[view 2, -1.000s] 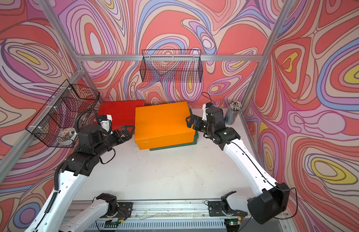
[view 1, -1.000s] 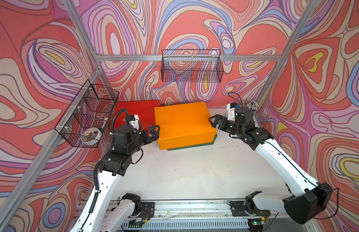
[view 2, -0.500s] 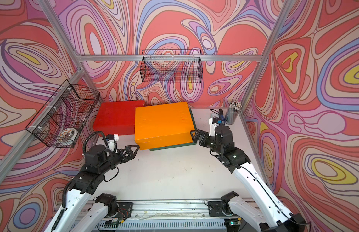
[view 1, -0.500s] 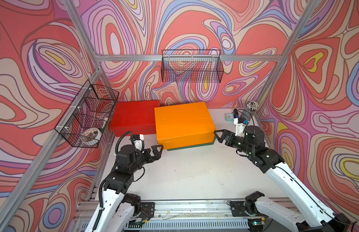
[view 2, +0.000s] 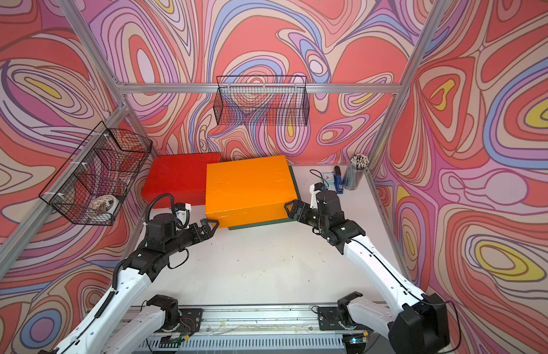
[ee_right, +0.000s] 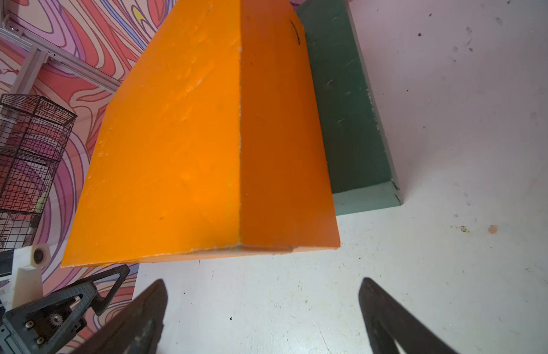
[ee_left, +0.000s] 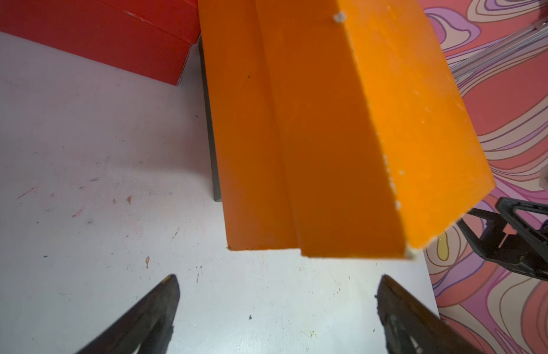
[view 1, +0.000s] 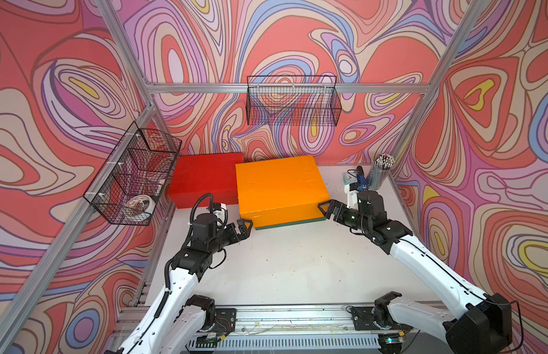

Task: Stack the shoeboxes
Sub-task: Adjust the shoebox.

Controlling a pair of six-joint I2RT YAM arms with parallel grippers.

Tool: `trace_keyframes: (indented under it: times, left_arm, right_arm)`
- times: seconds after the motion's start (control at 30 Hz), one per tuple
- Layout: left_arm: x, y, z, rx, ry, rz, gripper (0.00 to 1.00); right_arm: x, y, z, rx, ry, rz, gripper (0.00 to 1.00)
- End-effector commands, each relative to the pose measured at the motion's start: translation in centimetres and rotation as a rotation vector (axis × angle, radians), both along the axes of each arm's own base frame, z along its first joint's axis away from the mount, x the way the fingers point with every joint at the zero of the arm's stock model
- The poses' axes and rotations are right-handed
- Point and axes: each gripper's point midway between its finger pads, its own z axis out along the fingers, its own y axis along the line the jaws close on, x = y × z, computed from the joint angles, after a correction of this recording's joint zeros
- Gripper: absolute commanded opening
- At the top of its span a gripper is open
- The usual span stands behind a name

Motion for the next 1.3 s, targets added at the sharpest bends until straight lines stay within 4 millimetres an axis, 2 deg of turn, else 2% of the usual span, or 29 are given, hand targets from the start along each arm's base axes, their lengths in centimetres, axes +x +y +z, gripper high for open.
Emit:
trace_keyframes:
  times: [0.0, 0.2, 0.43, 0.57, 0.97, 1.27]
  left_arm:
    - [1.4, 0.1, 1.6, 0.018, -0.056, 0.011, 1.0]
    - [2.9, -0.1, 1.0, 0.014, -0.047, 0.022, 1.0]
    - [4.5, -0.5, 0.8, 0.026, -0.02, 0.017, 1.0]
    - [5.1, -0.4, 0.3, 0.041, -0.004, 0.024, 1.0]
    - [6.4, -0.4, -0.4, 0.074, 0.023, 0.031, 1.0]
    - [7.6, -0.6, -1.0, 0.088, 0.043, 0.03, 1.0]
  right_arm:
    - [0.8, 0.5, 1.6, 0.006, -0.043, 0.011, 0.98]
    - [1.8, 0.3, 0.4, -0.033, -0.029, -0.009, 0.98]
    - [2.7, -0.1, 0.9, -0.065, -0.05, -0.036, 0.98]
    - [3.5, -0.6, 0.5, -0.09, -0.04, -0.071, 0.98]
    - [5.9, 0.0, -0.2, -0.114, -0.022, -0.082, 0.97]
    - [6.0, 0.1, -0.3, -0.106, -0.021, -0.085, 0.96]
